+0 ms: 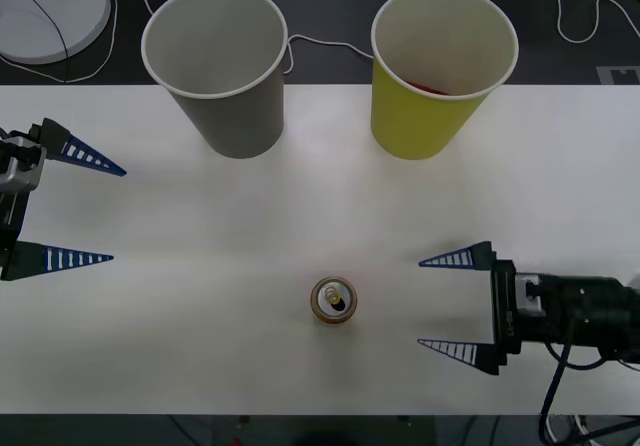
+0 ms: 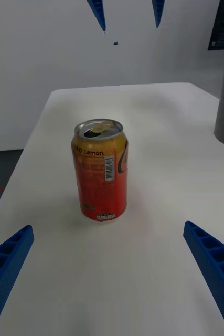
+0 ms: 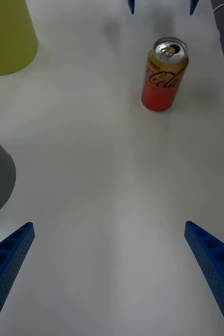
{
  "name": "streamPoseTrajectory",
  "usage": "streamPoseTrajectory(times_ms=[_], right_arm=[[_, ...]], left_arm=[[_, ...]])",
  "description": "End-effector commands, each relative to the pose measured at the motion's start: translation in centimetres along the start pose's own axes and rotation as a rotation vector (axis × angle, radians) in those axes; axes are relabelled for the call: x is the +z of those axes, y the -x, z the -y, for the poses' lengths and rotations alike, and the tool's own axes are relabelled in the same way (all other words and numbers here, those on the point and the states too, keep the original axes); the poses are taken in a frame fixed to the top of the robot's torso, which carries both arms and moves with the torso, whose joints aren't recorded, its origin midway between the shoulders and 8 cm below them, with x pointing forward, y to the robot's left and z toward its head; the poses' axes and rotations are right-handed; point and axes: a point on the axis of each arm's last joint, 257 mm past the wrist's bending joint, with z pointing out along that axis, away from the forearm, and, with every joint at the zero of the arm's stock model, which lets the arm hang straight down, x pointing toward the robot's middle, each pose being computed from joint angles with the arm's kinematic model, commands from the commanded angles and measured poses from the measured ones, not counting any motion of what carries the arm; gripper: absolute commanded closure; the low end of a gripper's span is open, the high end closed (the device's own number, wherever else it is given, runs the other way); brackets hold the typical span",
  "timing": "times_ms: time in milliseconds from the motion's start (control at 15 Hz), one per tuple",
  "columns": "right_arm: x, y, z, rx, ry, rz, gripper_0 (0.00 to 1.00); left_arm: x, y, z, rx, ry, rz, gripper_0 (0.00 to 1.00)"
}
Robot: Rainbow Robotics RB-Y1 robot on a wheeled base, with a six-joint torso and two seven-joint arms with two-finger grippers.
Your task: Put the can into the green bin and the plastic bottle into the gray bin
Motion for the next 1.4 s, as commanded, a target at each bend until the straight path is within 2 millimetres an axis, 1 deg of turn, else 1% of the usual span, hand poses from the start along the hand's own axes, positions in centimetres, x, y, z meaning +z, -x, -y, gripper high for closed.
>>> streamPoseTrajectory(times_ms=[67, 200, 467, 667, 800, 1067, 1400], right_arm=[[1.7, -0.6, -0.1, 0.008, -0.014, -0.007, 0.00], [3.4, -1.0, -0.2, 0.013, -0.022, -0.014, 0.00], [5.9, -1.4, -0.8, 0.016, -0.013, -0.020, 0.00], [7.8, -1.1, -1.6, 0.021, 0.000, -0.008, 0.00], [9.0, -0.8, -1.7, 0.019, 0.001, 0.002, 0.00], [11.2, -0.5, -1.7, 0.017, -0.016, 0.010, 0.00], [13.3, -0.5, -1.8, 0.016, -0.028, 0.007, 0.00]], left_arm=[[0.0, 0.0, 0.0, 0.000, 0.000, 0.000, 0.00], [0.0, 0.0, 0.0, 0.000, 0.000, 0.000, 0.00], [0.0, 0.0, 0.0, 0.000, 0.000, 0.000, 0.00], [0.0, 0.0, 0.0, 0.000, 0.000, 0.000, 0.00], [0.0, 0.0, 0.0, 0.000, 0.000, 0.000, 0.00], [0.0, 0.0, 0.0, 0.000, 0.000, 0.000, 0.00], [0.0, 0.0, 0.0, 0.000, 0.000, 0.000, 0.00]])
